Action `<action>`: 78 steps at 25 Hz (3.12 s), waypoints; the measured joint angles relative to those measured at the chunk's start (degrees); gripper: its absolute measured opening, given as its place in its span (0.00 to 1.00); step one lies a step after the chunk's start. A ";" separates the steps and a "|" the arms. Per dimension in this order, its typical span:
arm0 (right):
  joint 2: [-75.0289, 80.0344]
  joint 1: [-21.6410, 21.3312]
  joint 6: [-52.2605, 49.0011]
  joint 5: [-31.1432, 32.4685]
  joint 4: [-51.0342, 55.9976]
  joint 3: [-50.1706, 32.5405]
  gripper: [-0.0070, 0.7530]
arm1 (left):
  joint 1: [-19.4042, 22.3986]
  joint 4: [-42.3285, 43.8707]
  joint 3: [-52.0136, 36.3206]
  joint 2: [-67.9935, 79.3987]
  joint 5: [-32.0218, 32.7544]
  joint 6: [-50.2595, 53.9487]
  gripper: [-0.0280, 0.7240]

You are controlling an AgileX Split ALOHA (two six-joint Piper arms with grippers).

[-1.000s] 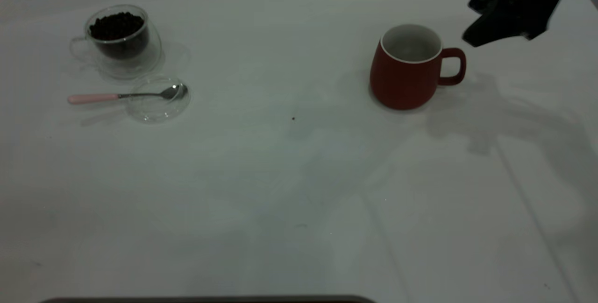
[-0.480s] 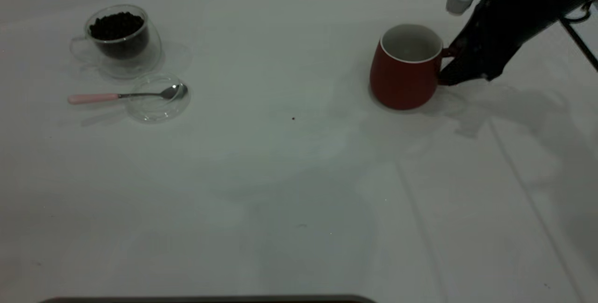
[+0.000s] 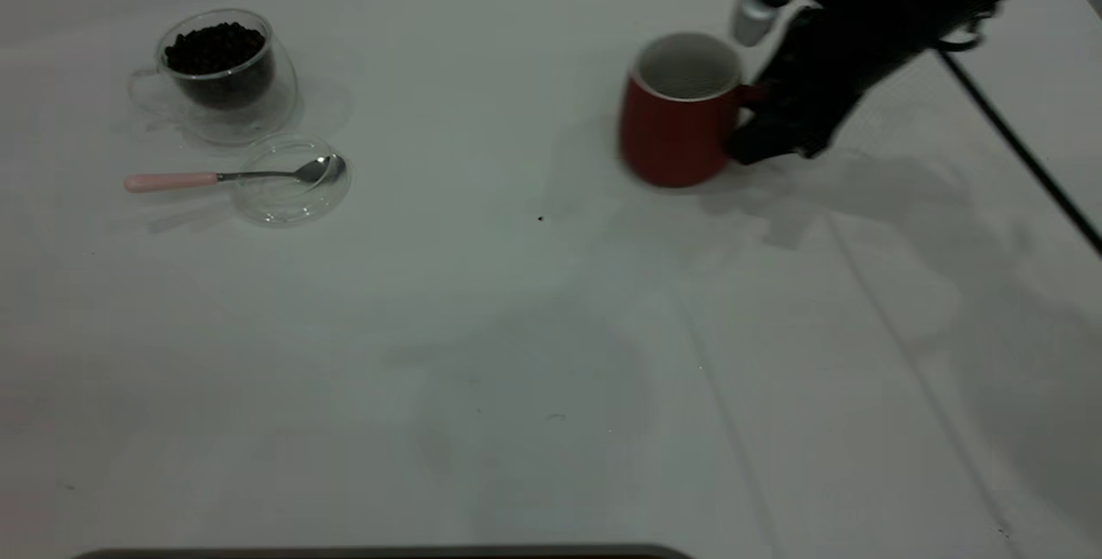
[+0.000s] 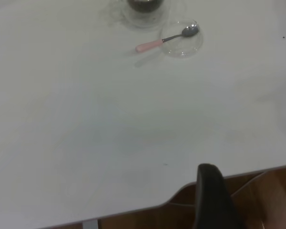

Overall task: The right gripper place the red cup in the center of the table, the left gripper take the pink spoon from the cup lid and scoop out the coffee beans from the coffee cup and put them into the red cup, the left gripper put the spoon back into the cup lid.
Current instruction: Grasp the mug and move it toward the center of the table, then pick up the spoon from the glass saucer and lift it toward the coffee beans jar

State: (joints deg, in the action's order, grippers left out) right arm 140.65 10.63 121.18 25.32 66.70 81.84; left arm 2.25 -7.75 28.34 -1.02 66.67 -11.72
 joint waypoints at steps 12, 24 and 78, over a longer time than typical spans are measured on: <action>4.79 10.93 0.00 0.06 6.63 8.81 0.74 | 0.00 0.00 0.00 0.00 0.00 0.01 0.65; -15.77 7.05 -45.51 15.22 -7.52 -7.23 0.74 | 0.00 0.00 0.00 0.00 0.00 0.01 0.65; -139.03 -5.69 -120.32 38.89 -66.70 -54.83 0.74 | 0.00 1.24 0.00 0.00 0.00 -0.27 0.65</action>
State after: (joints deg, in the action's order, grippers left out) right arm 1.62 4.94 0.86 64.21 0.00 27.00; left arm 2.25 -6.50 28.34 -1.02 66.67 -11.99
